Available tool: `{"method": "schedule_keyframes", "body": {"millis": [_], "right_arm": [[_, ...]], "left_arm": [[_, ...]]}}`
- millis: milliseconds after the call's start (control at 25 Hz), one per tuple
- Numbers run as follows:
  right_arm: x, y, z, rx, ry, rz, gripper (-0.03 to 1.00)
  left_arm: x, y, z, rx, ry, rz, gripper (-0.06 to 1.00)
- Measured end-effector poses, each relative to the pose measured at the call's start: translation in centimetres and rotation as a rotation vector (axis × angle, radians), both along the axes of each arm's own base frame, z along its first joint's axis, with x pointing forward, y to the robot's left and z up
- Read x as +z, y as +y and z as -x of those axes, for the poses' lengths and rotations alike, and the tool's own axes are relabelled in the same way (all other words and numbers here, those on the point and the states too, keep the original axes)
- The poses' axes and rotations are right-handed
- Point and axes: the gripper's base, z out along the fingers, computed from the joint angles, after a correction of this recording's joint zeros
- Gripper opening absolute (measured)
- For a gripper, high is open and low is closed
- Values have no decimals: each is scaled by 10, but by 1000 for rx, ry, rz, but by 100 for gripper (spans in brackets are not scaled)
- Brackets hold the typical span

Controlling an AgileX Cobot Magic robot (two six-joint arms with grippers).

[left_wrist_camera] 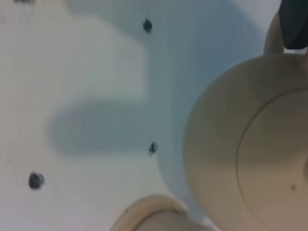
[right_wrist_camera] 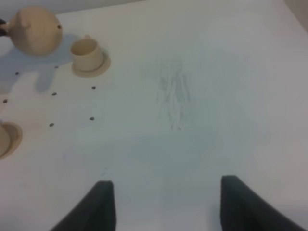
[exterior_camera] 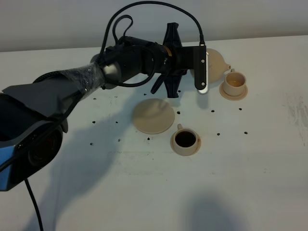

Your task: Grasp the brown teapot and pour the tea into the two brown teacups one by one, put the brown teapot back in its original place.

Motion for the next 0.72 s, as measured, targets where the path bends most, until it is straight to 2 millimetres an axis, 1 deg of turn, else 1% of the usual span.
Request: {"method": "schedule_keyframes", "body": {"millis": [280,720], "right_arm": [[0,0,0,0,0,0,47],[0,0,0,0,0,0,47]], "left_arm": [[2,-7,2,-30,-55,-16,9],[3,-8,2,-40,-71,-37,9]]}}
